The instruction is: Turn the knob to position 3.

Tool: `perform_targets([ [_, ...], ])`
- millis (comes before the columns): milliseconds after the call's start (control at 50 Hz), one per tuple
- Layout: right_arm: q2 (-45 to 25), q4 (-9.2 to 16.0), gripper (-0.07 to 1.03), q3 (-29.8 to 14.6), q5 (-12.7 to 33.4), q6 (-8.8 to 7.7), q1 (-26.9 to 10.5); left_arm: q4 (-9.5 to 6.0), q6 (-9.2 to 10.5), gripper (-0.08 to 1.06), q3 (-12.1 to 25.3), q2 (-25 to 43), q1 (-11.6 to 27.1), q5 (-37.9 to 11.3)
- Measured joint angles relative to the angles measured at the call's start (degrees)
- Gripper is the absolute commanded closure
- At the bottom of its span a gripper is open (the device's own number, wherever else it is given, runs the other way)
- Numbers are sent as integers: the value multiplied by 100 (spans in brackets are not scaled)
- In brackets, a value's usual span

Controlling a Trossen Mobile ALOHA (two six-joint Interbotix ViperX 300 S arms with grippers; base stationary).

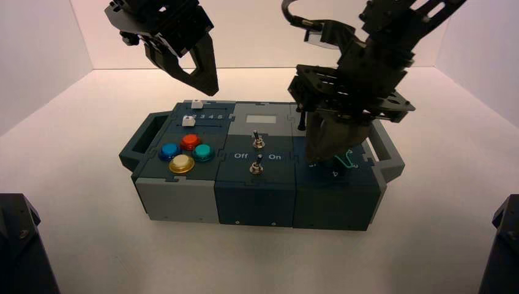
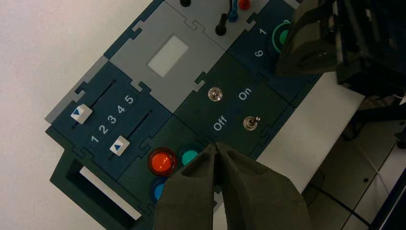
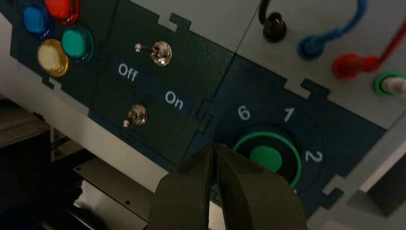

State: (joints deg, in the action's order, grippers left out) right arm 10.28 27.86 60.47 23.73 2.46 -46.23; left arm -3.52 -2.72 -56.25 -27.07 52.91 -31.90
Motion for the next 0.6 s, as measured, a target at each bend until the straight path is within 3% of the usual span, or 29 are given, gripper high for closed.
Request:
perform_targets([
  [600,220,18,99,176,185,70,-9,0,0,101,-44,-97,0,0],
])
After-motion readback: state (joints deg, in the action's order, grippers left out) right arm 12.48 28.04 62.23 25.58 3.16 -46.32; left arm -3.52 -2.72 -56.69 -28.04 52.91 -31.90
